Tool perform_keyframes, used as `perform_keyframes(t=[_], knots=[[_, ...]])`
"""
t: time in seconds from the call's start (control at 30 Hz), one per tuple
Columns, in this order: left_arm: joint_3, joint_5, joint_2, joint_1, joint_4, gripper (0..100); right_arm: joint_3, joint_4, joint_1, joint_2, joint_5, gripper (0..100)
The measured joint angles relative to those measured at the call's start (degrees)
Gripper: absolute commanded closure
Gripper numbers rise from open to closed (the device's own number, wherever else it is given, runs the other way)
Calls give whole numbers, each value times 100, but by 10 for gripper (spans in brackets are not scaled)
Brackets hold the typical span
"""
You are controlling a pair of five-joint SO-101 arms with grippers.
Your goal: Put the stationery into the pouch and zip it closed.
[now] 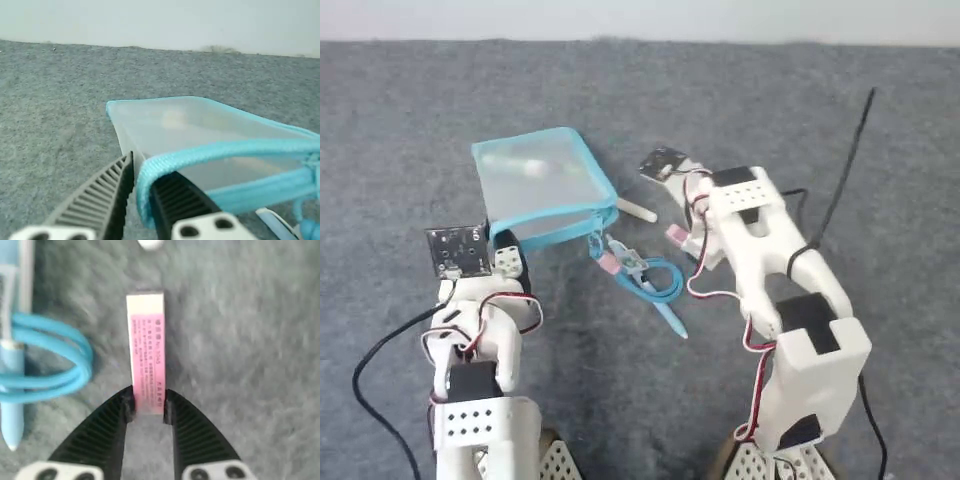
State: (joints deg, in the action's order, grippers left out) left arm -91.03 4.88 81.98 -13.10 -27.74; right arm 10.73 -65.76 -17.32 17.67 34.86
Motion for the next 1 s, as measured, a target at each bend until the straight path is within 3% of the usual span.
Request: perform_keyframes(t=[0.2, 0.47, 0.67, 1.0], knots=[[0, -26, 0, 299, 0, 988, 0, -1029, 273, -923, -105, 992], [-167, -26, 9, 1451, 0, 988, 0, -2629, 123, -3429, -404, 992], [-167, -26, 9, 2145, 0, 988, 0, -3455, -440, -4835, -413, 992], [-167, -26, 9, 2066, 0, 988, 1099, -3411, -1908, -5530, -809, 992]])
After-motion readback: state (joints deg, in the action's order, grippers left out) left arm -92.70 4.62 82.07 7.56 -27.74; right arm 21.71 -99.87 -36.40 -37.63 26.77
